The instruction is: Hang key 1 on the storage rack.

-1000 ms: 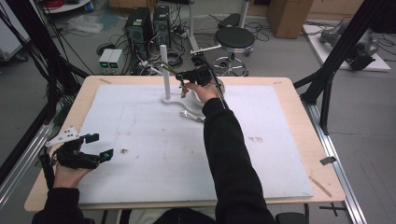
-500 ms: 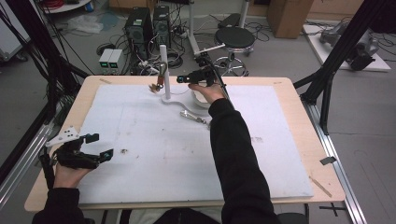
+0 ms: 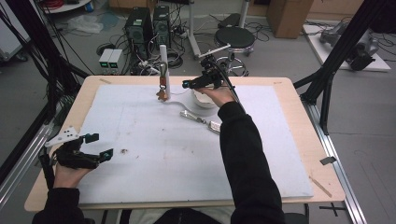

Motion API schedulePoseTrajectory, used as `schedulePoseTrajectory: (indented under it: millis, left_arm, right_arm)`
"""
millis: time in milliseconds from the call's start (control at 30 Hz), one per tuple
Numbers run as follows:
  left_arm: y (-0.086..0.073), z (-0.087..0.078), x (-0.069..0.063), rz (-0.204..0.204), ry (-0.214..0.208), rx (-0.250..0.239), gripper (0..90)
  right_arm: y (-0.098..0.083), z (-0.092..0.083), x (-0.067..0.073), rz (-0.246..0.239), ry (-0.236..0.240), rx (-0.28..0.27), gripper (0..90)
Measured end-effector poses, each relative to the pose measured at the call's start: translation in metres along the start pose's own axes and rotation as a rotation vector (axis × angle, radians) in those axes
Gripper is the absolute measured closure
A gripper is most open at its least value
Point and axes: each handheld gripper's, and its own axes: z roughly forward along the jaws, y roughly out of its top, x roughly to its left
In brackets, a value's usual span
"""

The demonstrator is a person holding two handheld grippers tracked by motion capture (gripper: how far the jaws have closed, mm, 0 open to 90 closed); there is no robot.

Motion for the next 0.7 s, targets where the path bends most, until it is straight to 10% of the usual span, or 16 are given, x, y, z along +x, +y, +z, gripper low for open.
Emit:
schedulePoseTrajectory:
  millis: [300, 700]
  left_arm:
    - [0.0, 0.001, 0.0, 0.0, 0.002, 0.005, 1.7]
    - [0.0, 0.003, 0.001, -0.001, 0.001, 0.007, 1.7]
  right_arm:
    - [-0.032, -0.006, -0.002, -0.02, -0.01, 0.036, 0.5]
    - [-0.091, 0.018, -0.007, -0.063, -0.003, 0.214, 0.5]
